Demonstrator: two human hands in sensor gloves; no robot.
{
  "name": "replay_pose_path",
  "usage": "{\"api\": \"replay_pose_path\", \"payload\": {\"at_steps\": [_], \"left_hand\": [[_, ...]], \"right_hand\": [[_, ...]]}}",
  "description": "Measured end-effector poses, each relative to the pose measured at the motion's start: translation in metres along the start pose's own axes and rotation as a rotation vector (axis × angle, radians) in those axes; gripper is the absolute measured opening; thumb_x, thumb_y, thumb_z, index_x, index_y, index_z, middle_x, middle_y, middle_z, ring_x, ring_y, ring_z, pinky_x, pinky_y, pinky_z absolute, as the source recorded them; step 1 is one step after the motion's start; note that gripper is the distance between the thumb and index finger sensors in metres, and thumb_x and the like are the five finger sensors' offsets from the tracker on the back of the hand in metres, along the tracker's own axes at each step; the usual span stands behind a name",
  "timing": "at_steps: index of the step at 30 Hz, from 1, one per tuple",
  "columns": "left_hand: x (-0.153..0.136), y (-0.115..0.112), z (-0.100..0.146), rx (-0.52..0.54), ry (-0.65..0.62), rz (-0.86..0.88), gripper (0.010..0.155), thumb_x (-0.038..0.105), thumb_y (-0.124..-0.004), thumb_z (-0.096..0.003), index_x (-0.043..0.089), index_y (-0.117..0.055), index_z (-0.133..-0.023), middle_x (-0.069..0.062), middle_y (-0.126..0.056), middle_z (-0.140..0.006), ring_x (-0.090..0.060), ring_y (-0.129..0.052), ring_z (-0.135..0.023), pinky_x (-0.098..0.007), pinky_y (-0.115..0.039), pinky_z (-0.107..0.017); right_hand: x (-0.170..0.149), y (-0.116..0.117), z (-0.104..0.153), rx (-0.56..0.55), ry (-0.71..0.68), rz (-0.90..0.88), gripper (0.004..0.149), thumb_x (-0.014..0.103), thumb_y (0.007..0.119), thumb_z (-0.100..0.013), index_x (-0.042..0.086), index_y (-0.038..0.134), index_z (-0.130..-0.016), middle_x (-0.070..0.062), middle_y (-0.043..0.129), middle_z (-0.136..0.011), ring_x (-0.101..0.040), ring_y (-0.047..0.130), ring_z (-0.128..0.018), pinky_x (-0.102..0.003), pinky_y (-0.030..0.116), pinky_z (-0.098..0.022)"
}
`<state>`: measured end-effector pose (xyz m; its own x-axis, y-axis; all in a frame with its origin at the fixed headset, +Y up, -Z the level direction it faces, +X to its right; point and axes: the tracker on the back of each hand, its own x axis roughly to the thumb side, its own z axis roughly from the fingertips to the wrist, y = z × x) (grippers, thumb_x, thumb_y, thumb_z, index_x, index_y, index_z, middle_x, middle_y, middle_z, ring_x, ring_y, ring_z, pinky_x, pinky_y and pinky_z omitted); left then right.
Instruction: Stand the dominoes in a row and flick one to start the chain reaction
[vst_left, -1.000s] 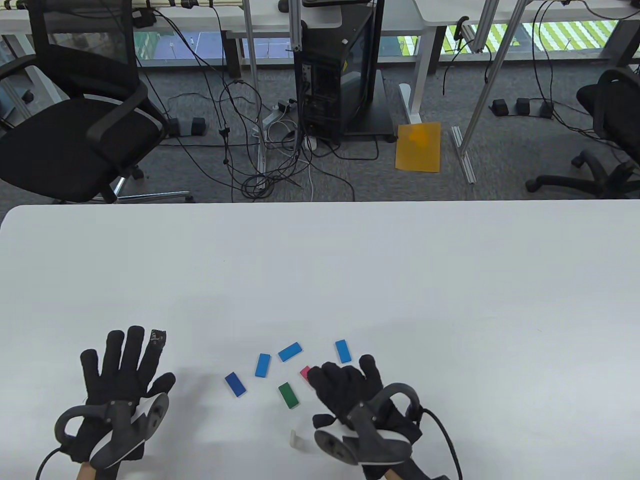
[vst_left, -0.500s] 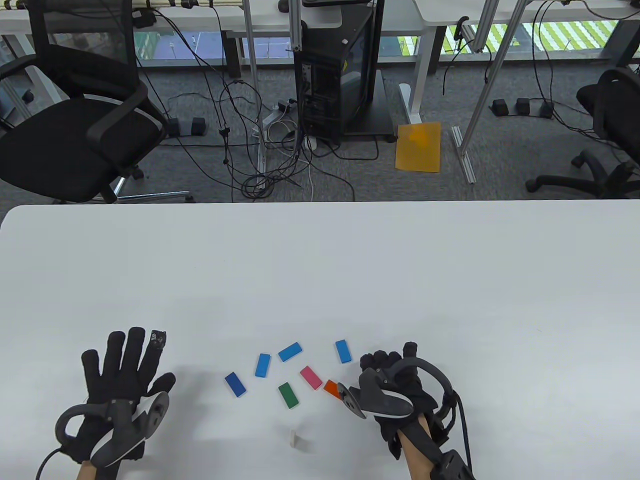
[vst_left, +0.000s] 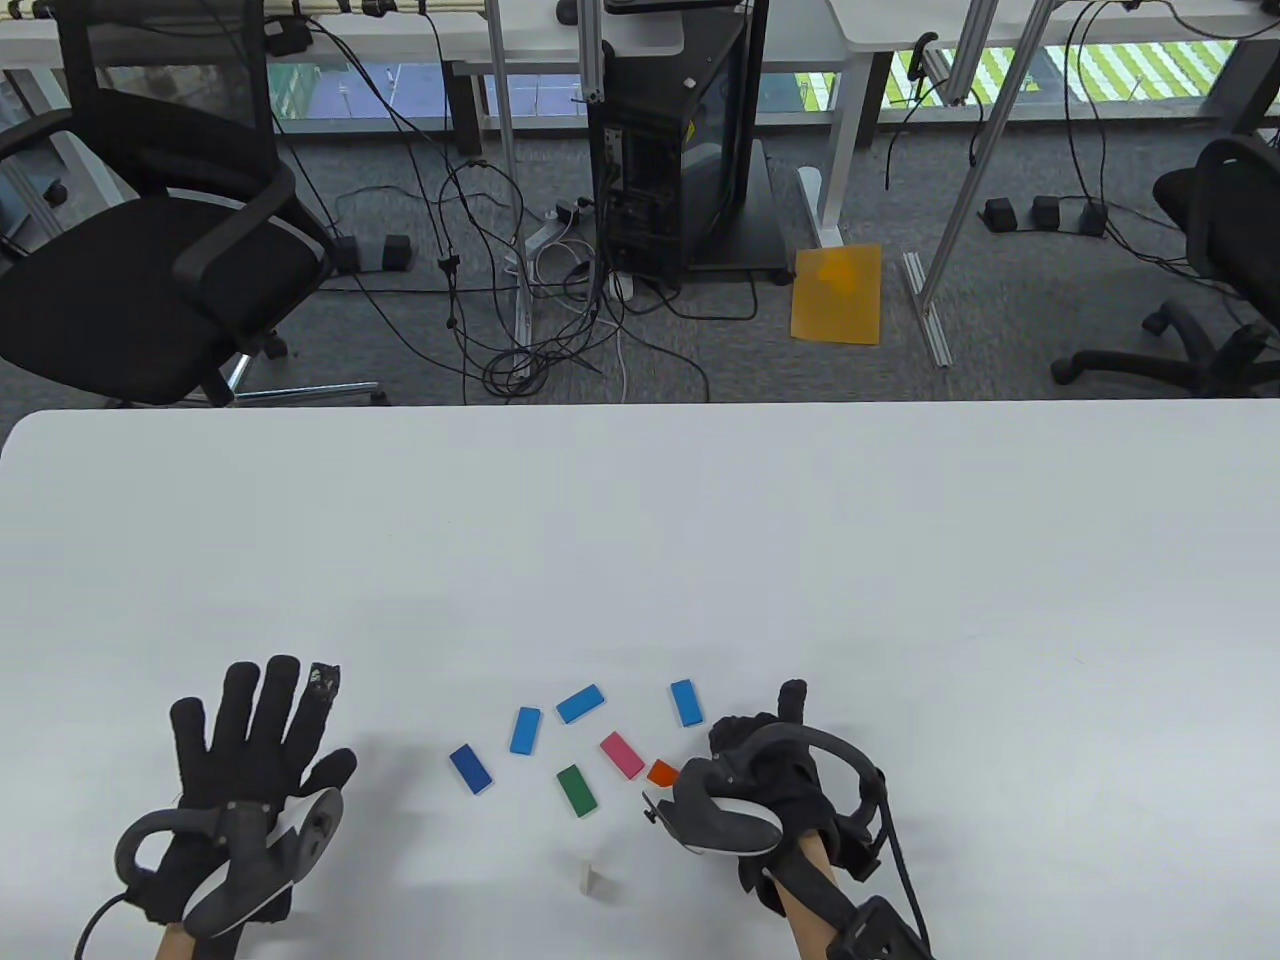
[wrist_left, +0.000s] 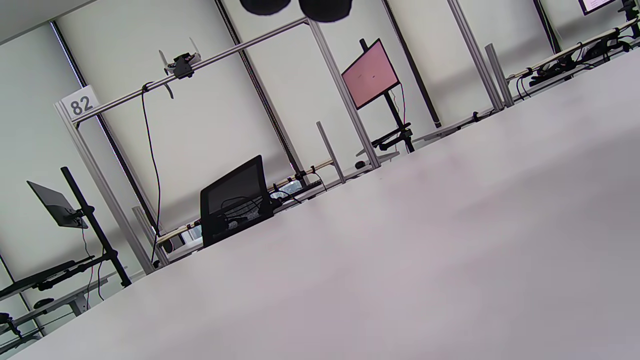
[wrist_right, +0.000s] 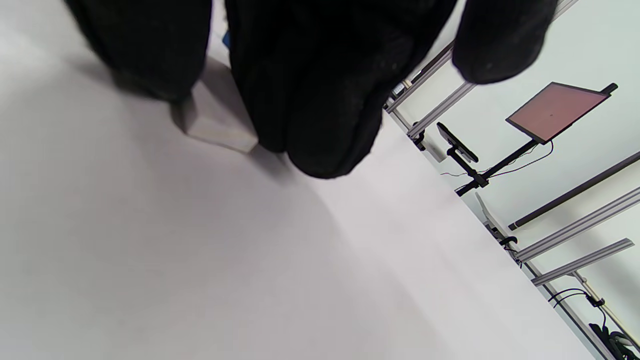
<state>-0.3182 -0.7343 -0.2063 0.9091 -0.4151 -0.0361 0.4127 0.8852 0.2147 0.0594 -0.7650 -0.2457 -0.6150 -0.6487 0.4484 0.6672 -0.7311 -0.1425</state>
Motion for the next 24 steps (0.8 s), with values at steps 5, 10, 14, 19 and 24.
{"api": "replay_pose_path", "payload": {"at_steps": [5,10,14,19,24], "left_hand": [[0.002,-0.001,0.0,-0.004,-0.007,-0.013,0.074,0.07,-0.021,-0.0487,0.042,-0.022,-0.118,0.007,-0.045,-0.13,-0.028,-0.047,-0.122,-0.063,-0.039,-0.083],[0.002,-0.001,0.0,-0.007,-0.008,-0.014,0.074,0.07,-0.021,-0.0487,0.042,-0.021,-0.118,0.007,-0.045,-0.13,-0.027,-0.046,-0.122,-0.063,-0.038,-0.084],[0.001,-0.001,0.0,-0.006,0.001,-0.007,0.074,0.07,-0.021,-0.0488,0.042,-0.021,-0.118,0.006,-0.044,-0.13,-0.026,-0.044,-0.123,-0.062,-0.036,-0.084],[0.002,-0.002,0.0,-0.017,-0.002,-0.018,0.074,0.07,-0.021,-0.0488,0.042,-0.021,-0.117,0.007,-0.044,-0.13,-0.025,-0.045,-0.123,-0.062,-0.036,-0.084],[0.003,-0.002,0.0,-0.024,-0.004,-0.028,0.074,0.07,-0.021,-0.0487,0.042,-0.021,-0.117,0.007,-0.044,-0.13,-0.026,-0.044,-0.123,-0.063,-0.037,-0.084]], "right_hand": [[-0.004,0.007,0.002,0.017,0.01,-0.044,0.069,0.046,0.073,-0.039,0.011,0.066,-0.099,-0.002,0.086,-0.087,-0.019,0.098,-0.069,-0.066,0.063,-0.061],[-0.026,-0.003,0.016,-0.075,0.122,-0.08,0.071,0.044,0.072,-0.04,0.009,0.063,-0.1,-0.005,0.084,-0.088,-0.018,0.099,-0.065,-0.064,0.067,-0.059],[-0.048,-0.02,0.037,-0.242,0.176,-0.329,0.072,0.042,0.073,-0.041,0.01,0.059,-0.103,-0.009,0.083,-0.088,-0.02,0.101,-0.063,-0.062,0.072,-0.057],[-0.051,-0.037,0.06,-0.427,0.124,-0.521,0.066,0.04,0.074,-0.043,0.022,0.057,-0.104,-0.014,0.081,-0.089,-0.024,0.101,-0.063,-0.062,0.075,-0.054],[-0.031,-0.055,0.07,-0.512,0.04,-0.498,0.058,0.041,0.072,-0.045,0.026,0.058,-0.099,-0.012,0.081,-0.089,-0.023,0.102,-0.064,-0.06,0.076,-0.053]]}}
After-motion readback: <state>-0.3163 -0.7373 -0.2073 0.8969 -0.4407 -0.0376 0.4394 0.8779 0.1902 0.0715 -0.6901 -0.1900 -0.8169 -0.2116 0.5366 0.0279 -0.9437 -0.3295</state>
